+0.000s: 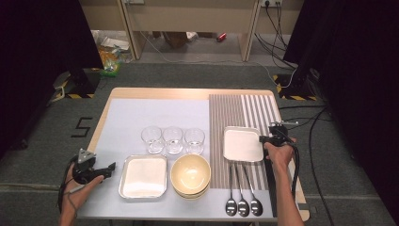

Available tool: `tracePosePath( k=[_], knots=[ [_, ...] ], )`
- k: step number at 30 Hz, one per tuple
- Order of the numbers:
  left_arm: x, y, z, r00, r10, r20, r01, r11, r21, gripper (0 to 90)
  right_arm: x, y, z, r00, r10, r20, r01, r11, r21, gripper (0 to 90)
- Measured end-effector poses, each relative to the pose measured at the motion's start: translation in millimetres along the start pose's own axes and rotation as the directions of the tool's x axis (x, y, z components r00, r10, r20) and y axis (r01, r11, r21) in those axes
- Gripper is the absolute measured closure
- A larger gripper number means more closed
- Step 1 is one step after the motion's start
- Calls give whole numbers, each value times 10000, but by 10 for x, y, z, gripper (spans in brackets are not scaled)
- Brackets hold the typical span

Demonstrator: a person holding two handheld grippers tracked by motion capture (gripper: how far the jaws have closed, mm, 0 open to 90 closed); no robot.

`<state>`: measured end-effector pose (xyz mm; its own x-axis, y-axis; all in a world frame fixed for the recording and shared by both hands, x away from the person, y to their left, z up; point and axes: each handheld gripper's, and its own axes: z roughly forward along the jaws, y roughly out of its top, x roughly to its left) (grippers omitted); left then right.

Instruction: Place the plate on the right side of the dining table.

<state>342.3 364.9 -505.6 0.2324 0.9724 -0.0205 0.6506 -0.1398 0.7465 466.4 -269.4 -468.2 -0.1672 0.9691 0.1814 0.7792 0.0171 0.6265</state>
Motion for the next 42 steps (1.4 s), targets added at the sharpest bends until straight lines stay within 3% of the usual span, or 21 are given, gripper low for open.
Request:
tracePosePath(
  k=[9, 12, 15, 21, 30, 42],
  knots=[
    [-1, -1, 0, 10000, 2, -11, -2, 10000, -6, 138, -28, 0, -11, 10000, -21, -12, 21, 10000, -63, 833],
    [0, 0, 1, 10000, -13, 4, 13, 10000, -5, 138, -33, -3, -60, 9999, -87, -72, 86, 9999, -90, 795],
    [0, 0, 1, 10000, -9, -1, 9, 10000, -3, 138, -23, -25, -85, 9998, -202, 57, 200, 9995, 257, 778],
    [0, 0, 1, 10000, -13, 5, 13, 10000, 3, 138, 7, -38, -57, 9988, -485, 3, 484, 9978, 444, 809],
    [0, 0, 1, 10000, -11, -1, 11, 10000, -1, 138, 1, -15, -50, 9994, -325, 72, 325, 9995, 62, 838],
    [1, -1, 2, 10000, -20, 5, 20, 10000, -6, 137, -12, -10, -34, 9993, -298, 229, 298, 9996, -5, 842]
  ],
)
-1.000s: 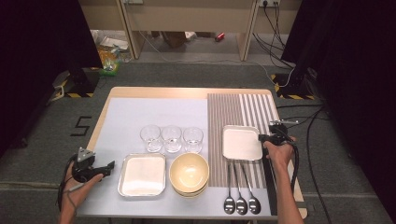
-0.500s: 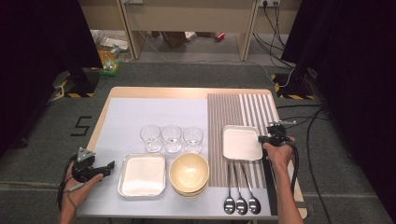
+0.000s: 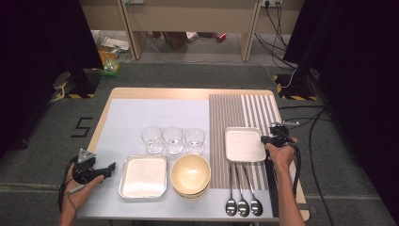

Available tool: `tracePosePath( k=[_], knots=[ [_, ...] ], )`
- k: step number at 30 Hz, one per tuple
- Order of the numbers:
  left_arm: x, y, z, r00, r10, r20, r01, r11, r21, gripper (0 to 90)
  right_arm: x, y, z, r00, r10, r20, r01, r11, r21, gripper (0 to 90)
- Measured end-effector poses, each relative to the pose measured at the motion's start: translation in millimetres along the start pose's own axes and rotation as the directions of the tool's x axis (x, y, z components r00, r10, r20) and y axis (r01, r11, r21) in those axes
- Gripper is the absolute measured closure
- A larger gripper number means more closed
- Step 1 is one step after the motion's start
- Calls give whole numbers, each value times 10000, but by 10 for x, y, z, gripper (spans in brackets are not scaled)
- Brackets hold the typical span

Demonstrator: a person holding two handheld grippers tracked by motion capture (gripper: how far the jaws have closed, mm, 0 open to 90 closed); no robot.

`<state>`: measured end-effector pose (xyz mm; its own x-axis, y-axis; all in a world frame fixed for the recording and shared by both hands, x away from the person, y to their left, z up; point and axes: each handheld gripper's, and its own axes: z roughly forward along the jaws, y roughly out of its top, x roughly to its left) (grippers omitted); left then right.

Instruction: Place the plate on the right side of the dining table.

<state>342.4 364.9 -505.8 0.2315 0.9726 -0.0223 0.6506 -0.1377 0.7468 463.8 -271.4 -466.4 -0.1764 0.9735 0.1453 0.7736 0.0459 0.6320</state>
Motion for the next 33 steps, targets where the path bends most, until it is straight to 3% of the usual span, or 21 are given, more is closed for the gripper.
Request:
tracePosePath(
  k=[17, 28, 33],
  knots=[
    [-3, -2, 0, 10000, 7, -30, -7, 10000, -25, 138, 47, 7, -91, 9999, 51, -130, -54, 9997, -219, 688],
    [3, -1, 1, 10000, -17, 12, 17, 10000, 11, 135, 112, -32, -436, 9968, -383, -705, 335, 9970, -691, 596],
    [2, -2, 1, 10000, -19, 9, 19, 10000, -2, 135, 165, -52, -524, 9955, -632, -703, 576, 9953, -784, 573]
  ],
)
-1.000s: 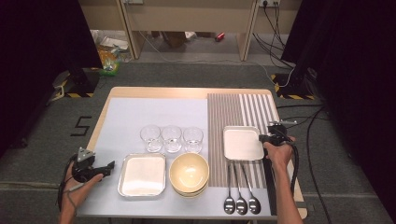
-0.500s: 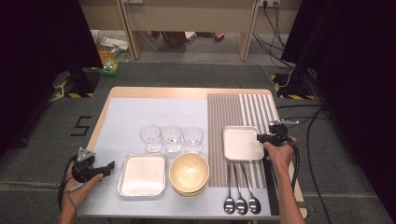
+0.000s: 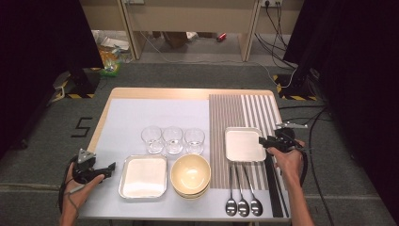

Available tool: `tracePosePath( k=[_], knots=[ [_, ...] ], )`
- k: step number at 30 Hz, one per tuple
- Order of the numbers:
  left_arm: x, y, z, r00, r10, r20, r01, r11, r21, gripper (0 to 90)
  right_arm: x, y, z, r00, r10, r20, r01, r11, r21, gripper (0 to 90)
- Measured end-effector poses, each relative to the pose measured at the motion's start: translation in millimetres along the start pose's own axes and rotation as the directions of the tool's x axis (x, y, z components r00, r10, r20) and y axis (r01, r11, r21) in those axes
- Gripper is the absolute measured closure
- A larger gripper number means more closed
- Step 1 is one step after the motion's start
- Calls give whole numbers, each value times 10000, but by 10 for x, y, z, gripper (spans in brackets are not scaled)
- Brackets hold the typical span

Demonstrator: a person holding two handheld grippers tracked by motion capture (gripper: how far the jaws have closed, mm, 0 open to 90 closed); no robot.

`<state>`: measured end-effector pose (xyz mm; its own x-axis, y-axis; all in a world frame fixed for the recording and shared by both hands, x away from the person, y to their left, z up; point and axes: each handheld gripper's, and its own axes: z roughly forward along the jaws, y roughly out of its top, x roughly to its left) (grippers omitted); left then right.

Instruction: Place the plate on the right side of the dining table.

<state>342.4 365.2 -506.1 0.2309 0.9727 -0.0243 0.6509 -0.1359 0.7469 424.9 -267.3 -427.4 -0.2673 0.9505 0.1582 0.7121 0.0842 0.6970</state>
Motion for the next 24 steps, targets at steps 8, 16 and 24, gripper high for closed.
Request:
tracePosePath(
  k=[8, 16, 24],
  knots=[
    [-4, -2, 0, 10000, 3, -13, -3, 10000, -29, 136, 96, -31, -150, 9989, -453, 124, 454, 9989, -79, 537],
    [-16, -4, -1, 9999, 86, -113, -87, 9999, -64, 141, 184, -59, -265, 9976, -689, -23, 688, 9975, -176, 509],
    [-10, -3, -1, 10000, 40, -71, -40, 10000, -35, 140, 285, -74, -327, 9970, -757, -138, 754, 9968, -256, 450]
  ],
)
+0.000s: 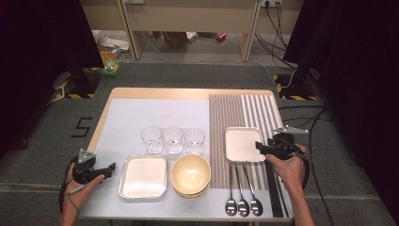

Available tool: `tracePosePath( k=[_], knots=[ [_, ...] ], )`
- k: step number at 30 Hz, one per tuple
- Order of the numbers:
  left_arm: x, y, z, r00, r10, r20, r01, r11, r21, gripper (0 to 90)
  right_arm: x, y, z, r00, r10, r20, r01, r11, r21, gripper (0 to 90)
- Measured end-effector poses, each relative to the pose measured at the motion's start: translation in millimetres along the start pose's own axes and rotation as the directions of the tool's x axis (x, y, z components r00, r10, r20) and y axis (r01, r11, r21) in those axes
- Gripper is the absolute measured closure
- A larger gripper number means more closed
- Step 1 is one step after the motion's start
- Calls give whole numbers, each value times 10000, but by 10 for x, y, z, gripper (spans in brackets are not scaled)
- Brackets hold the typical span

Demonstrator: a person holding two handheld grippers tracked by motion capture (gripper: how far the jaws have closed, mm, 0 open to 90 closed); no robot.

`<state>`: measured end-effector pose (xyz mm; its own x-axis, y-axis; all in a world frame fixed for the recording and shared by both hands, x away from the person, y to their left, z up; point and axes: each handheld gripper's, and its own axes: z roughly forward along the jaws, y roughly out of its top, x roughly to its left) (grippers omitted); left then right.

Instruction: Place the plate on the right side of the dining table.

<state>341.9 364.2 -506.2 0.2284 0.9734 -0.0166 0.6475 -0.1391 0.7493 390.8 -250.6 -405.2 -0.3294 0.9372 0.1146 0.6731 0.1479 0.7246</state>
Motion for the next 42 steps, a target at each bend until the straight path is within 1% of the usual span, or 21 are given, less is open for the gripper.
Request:
tracePosePath(
  k=[1, 4, 7, 9, 12, 16, 18, 24, 29, 31, 32, 36, 39, 40, 42],
  knots=[
    [-1, 0, 1, 10000, -12, -13, 12, 10000, -13, 139, 36, -5, -29, 9999, -9, -124, 8, 9999, -111, 417],
    [-1, -1, 3, 10000, -14, -25, 14, 10000, -40, 139, 87, -4, -59, 9999, -62, -81, 60, 9998, -188, 375],
    [1, 0, 1, 10000, -16, 9, 16, 10000, -17, 140, 141, 5, -69, 9998, -122, -129, 119, 9996, -267, 347],
    [5, 0, 0, 10000, -25, 49, 25, 10000, 4, 140, 181, 12, -66, 9992, -261, -319, 253, 9993, -258, 322],
    [3, 0, 0, 10000, -10, 27, 10, 10000, -4, 140, 228, 19, -59, 9986, -333, -399, 321, 9990, -319, 301],
    [-4, -1, 0, 10000, 38, -37, -38, 10000, -27, 141, 301, 21, -47, 9977, -395, -549, 381, 9989, -263, 273],
    [-4, -1, 0, 10000, 32, -33, -32, 10000, -27, 142, 347, 31, -56, 9966, -448, -698, 428, 9986, -300, 269],
    [1, -1, 0, 10000, -6, 19, 6, 10000, -26, 141, 493, 80, -57, 9949, -707, -719, 683, 9970, -357, 258],
    [2, -1, -1, 10000, -8, 31, 8, 10000, -6, 140, 600, 131, -41, 9938, -739, -833, 711, 9968, -365, 259],
    [3, 0, 0, 10000, -5, 31, 6, 10000, -5, 140, 616, 138, -39, 9934, -754, -861, 726, 9967, -354, 259],
    [3, -1, 0, 10000, -8, 30, 8, 10000, -9, 140, 650, 145, -33, 9927, -791, -915, 763, 9965, -340, 259],
    [-11, -1, 1, 9999, 55, -93, -55, 10000, -50, 141, 692, 147, -13, 9922, -835, -926, 817, 9964, -240, 264],
    [-2, -1, 1, 10000, 9, -20, -9, 10000, -20, 141, 707, 160, -1, 9922, -878, -888, 866, 9961, -174, 264],
    [-2, -2, 3, 10000, -1, -28, 1, 10000, -39, 139, 717, 163, -5, 9929, -805, -873, 797, 9967, -129, 264],
    [-2, -1, 2, 10000, 4, -21, -4, 10000, -21, 139, 734, 164, -8, 9921, -878, -891, 870, 9961, -136, 265]
  ],
)
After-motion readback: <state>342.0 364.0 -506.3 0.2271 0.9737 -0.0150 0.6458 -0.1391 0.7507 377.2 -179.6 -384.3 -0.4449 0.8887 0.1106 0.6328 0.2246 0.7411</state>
